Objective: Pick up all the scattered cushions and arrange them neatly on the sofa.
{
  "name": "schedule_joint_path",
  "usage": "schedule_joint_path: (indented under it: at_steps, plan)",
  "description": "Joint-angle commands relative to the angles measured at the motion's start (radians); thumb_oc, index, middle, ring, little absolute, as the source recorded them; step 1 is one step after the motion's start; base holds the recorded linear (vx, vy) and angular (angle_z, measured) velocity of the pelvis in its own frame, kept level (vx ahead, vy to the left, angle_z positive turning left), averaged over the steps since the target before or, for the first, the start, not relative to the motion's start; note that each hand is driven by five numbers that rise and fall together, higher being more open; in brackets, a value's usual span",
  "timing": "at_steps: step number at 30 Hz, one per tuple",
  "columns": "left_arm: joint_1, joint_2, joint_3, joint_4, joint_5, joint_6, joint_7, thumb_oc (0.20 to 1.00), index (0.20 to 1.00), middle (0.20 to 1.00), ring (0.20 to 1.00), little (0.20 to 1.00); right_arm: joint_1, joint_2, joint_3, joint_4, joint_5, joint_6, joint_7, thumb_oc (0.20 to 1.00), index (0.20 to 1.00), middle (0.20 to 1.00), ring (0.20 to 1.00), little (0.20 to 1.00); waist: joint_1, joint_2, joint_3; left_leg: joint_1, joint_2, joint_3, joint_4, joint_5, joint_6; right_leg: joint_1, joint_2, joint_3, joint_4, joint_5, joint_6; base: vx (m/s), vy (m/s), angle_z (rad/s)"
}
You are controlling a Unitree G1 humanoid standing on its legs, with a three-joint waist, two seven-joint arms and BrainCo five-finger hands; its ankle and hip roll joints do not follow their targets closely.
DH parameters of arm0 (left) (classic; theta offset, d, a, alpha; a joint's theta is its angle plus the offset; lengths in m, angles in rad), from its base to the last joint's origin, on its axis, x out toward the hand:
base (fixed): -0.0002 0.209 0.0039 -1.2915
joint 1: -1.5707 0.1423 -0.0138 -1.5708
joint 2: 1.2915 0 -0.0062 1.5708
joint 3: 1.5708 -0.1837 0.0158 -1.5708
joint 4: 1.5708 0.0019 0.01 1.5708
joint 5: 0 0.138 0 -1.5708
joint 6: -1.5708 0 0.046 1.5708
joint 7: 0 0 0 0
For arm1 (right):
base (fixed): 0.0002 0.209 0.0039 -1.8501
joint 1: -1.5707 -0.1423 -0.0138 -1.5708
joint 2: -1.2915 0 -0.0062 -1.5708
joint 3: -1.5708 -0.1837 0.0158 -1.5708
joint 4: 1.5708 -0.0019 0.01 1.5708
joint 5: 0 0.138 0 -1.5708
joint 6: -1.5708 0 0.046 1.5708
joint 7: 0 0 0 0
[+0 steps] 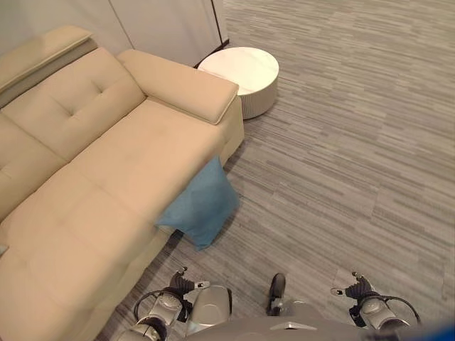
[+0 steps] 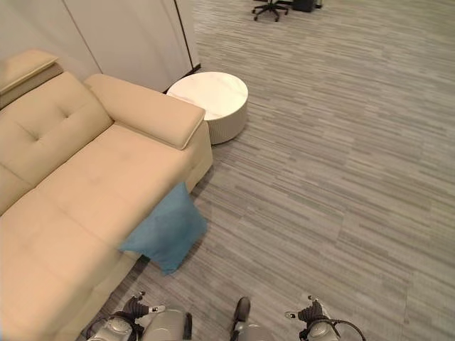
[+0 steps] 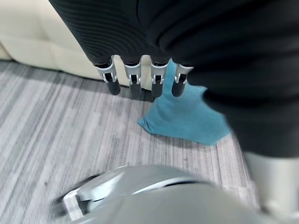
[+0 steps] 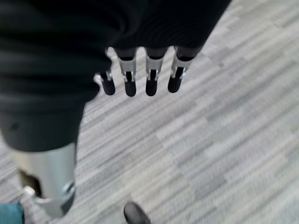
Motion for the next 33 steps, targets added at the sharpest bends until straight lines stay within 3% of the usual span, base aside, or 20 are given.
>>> schedule_joint_path:
  at_steps: [1,2,3,5,6,8,10,12,15,16,18,21,29,30,31,32,33]
  plan:
    - [-0.029,-0.045,-0.046,0.007,0.001,-0.008,-0.002,1.000,1.000,1.000,1.000,1.000,0.015,-0.066,0.008,-0.019,0.024,-0.006,-0.023,1.000,1.000,1.000,1.000,1.000,-0.030,0.041,0.020,0.045,-0.018,0.003,-0.185,0.004,0.054,0.031,-0.064,0.030,0.103,-0.093,0.115,0.21,-0.032,0.49]
    - [-0.029,-0.043,-0.048,0.003,0.003,-0.007,-0.002,1.000,1.000,1.000,1.000,1.000,0.018,-0.064,0.008,-0.020,0.027,-0.006,-0.026,1.000,1.000,1.000,1.000,1.000,-0.028,0.046,0.017,0.035,0.008,0.051,-0.236,0.046,0.046,0.048,-0.054,0.007,0.098,-0.107,0.114,0.30,-0.012,0.64]
    - [-0.018,-0.034,-0.047,-0.010,0.009,-0.002,-0.008,1.000,1.000,1.000,1.000,1.000,0.034,-0.060,0.004,-0.022,0.030,0.000,-0.023,1.000,1.000,1.000,1.000,1.000,-0.022,0.059,0.010,0.056,0.044,0.183,-0.350,0.101,0.034,0.078,-0.033,-0.057,0.126,-0.138,0.113,0.37,-0.002,0.79]
    - [-0.012,-0.031,-0.044,-0.007,0.010,0.000,-0.006,1.000,1.000,1.000,1.000,1.000,0.037,-0.059,0.006,-0.021,0.027,0.002,-0.024,1.000,1.000,1.000,1.000,1.000,-0.021,0.054,0.008,0.051,0.041,0.169,-0.330,0.105,0.034,0.089,-0.034,-0.069,0.136,-0.148,0.115,0.25,0.043,0.61]
    - [-0.004,-0.033,-0.035,0.006,0.008,-0.001,-0.008,1.000,1.000,1.000,1.000,1.000,0.034,-0.059,0.011,-0.020,0.016,0.001,-0.020,1.000,1.000,1.000,1.000,1.000,-0.010,0.050,-0.004,0.056,0.015,0.129,-0.329,0.085,0.050,0.108,-0.044,-0.079,0.165,-0.169,0.128,0.22,0.109,0.54]
    - [0.005,-0.032,-0.030,0.014,0.008,0.001,-0.009,1.000,1.000,1.000,1.000,1.000,0.034,-0.055,0.011,-0.024,0.006,0.002,-0.016,1.000,1.000,1.000,1.000,1.000,-0.001,0.042,-0.017,0.076,-0.009,0.125,-0.340,0.063,0.071,0.108,-0.065,-0.079,0.209,-0.171,0.140,0.28,0.175,0.34]
    - [0.014,-0.019,-0.012,0.015,0.012,-0.002,-0.014,1.000,1.000,1.000,1.000,1.000,0.027,-0.054,0.007,-0.025,-0.016,-0.001,-0.007,1.000,1.000,1.000,1.000,1.000,0.003,0.048,-0.030,0.150,-0.059,0.105,-0.407,0.039,0.114,0.031,-0.143,-0.105,0.448,-0.106,0.204,0.29,0.268,0.39]
    - [0.004,-0.009,-0.015,0.007,0.011,-0.009,-0.010,1.000,1.000,1.000,1.000,1.000,0.021,-0.053,0.000,-0.032,-0.010,-0.010,-0.007,1.000,1.000,1.000,1.000,1.000,-0.009,0.067,-0.020,0.196,-0.071,0.063,-0.444,0.038,0.121,-0.043,-0.157,-0.083,0.559,-0.067,0.213,0.18,0.122,1.41]
    - [-0.017,-0.009,-0.032,-0.006,0.009,-0.021,-0.011,1.000,1.000,1.000,1.000,1.000,0.020,-0.045,-0.002,-0.030,0.004,-0.017,-0.008,1.000,1.000,1.000,1.000,1.000,-0.025,0.074,-0.012,0.219,-0.085,-0.026,-0.475,0.045,0.103,-0.073,-0.124,-0.050,0.421,-0.104,0.184,0.19,-0.072,1.89]
    - [-0.024,-0.007,-0.045,0.007,0.019,-0.022,-0.012,1.000,1.000,1.000,1.000,1.000,0.014,-0.045,-0.001,-0.033,0.011,-0.019,-0.009,1.000,1.000,1.000,1.000,1.000,-0.050,0.067,-0.007,0.240,-0.102,-0.082,-0.476,0.037,0.100,-0.120,-0.083,0.045,0.336,-0.084,0.181,0.24,-0.094,1.76]
    - [-0.036,-0.008,-0.051,0.020,0.023,-0.025,-0.012,1.000,1.000,1.000,1.000,1.000,0.009,-0.043,-0.001,-0.041,0.024,-0.024,-0.009,1.000,1.000,1.000,1.000,1.000,-0.073,0.059,0.000,0.249,-0.118,-0.134,-0.468,0.026,0.098,-0.147,-0.051,0.130,0.259,-0.049,0.188,0.22,-0.089,1.03]
    - [-0.043,-0.007,-0.052,0.043,0.028,-0.030,-0.016,1.000,1.000,1.000,1.000,1.000,0.012,-0.045,-0.007,-0.046,0.030,-0.029,-0.005,1.000,1.000,1.000,1.000,1.000,-0.095,0.047,0.001,0.259,-0.145,-0.205,-0.457,0.009,0.096,-0.145,-0.040,0.185,0.199,-0.022,0.189,0.14,-0.087,1.07]
    - [-0.022,-0.009,-0.044,0.072,0.039,-0.024,-0.023,1.000,1.000,1.000,1.000,1.000,0.019,-0.046,-0.009,-0.054,0.033,-0.045,0.004,1.000,1.000,1.000,1.000,1.000,-0.101,0.047,-0.025,0.249,-0.135,-0.247,-0.430,-0.008,0.065,-0.066,-0.025,0.160,0.164,-0.057,0.152,0.09,-0.127,0.90]
    - [-0.021,-0.008,-0.040,0.071,0.038,-0.024,-0.025,1.000,1.000,1.000,1.000,1.000,0.017,-0.048,-0.004,-0.056,0.029,-0.047,0.006,1.000,1.000,1.000,1.000,1.000,-0.100,0.042,-0.020,0.233,-0.138,-0.243,-0.390,-0.018,0.055,-0.057,-0.027,0.159,0.158,-0.060,0.145,0.02,-0.104,0.32]
    - [-0.026,-0.012,-0.043,0.065,0.033,-0.026,-0.025,1.000,1.000,1.000,1.000,1.000,0.015,-0.053,-0.005,-0.059,0.031,-0.047,0.005,1.000,1.000,1.000,1.000,1.000,-0.106,0.033,-0.007,0.188,-0.128,-0.187,-0.321,-0.020,0.030,-0.034,-0.042,0.141,0.141,-0.065,0.140,-0.03,-0.050,0.56]
    - [-0.028,-0.010,-0.053,0.031,0.031,-0.019,-0.022,1.000,1.000,1.000,1.000,1.000,0.033,-0.061,-0.012,-0.064,0.042,-0.031,0.007,1.000,1.000,1.000,1.000,1.000,-0.128,0.028,-0.007,0.150,0.006,0.038,-0.296,-0.006,0.031,-0.007,-0.065,0.087,0.121,-0.073,0.138,-0.02,0.000,0.97]
    - [-0.025,-0.011,-0.053,0.029,0.029,-0.018,-0.021,1.000,1.000,1.000,1.000,1.000,0.035,-0.060,-0.012,-0.061,0.043,-0.030,0.007,1.000,1.000,1.000,1.000,1.000,-0.127,0.028,-0.011,0.151,0.024,0.051,-0.305,0.003,0.028,-0.001,-0.064,0.082,0.117,-0.075,0.137,0.01,0.052,1.63]
